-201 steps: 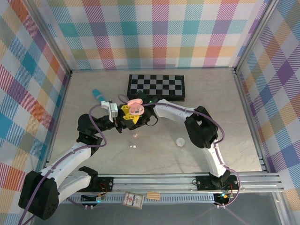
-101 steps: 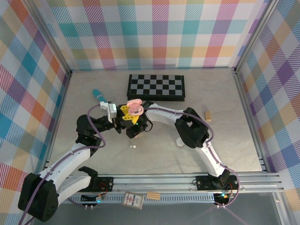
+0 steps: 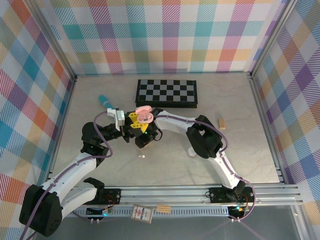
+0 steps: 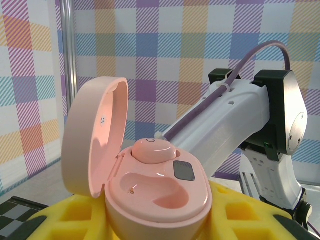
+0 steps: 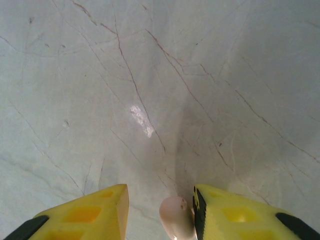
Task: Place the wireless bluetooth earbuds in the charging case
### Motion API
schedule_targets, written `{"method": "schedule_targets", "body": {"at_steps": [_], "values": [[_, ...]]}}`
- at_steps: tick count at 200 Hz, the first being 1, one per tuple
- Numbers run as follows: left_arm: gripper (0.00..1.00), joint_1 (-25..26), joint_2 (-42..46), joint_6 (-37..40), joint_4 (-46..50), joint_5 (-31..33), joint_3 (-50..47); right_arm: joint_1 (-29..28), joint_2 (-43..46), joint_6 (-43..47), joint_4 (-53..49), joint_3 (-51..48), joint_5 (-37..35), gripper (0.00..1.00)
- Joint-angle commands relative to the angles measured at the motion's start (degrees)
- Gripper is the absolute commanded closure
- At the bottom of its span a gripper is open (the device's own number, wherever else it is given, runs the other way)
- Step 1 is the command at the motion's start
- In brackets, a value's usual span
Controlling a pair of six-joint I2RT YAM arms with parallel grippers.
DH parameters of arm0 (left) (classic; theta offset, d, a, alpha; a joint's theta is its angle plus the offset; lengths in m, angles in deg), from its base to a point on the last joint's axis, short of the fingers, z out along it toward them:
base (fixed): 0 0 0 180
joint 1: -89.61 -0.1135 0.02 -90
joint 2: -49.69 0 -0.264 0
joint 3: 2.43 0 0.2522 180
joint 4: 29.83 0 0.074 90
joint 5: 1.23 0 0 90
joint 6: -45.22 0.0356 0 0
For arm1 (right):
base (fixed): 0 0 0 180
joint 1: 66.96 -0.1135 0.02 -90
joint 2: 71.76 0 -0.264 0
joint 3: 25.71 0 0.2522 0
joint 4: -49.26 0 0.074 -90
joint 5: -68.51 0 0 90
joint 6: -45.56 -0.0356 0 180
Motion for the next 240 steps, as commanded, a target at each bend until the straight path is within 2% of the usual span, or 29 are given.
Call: {"method": "schedule_targets", "body": {"at_steps": [1, 83, 133, 240], "values": [[0.69, 0.08, 0.65, 0.02, -1.86, -1.00, 0.44, -0.47, 0.15, 2.32, -4.20, 1.64, -1.70, 0.61], [0.69, 0.08, 0.63, 0.03, -1.92, -0.96, 0.27, -0.47, -0.60, 0.10, -4.68, 2.38, -4.13, 0.75], [0.69, 0.08, 0.72, 0.20, -1.81, -0.74, 0.27, 0.71, 1.84, -4.53, -2.86, 1.23, -5.63, 0.79], [0.69, 0.59, -0.31, 2.25, -0.75, -0.17, 0.71, 12.33, 20.32, -19.59, 11.99, -22.21, -2.29, 0.79]]}}
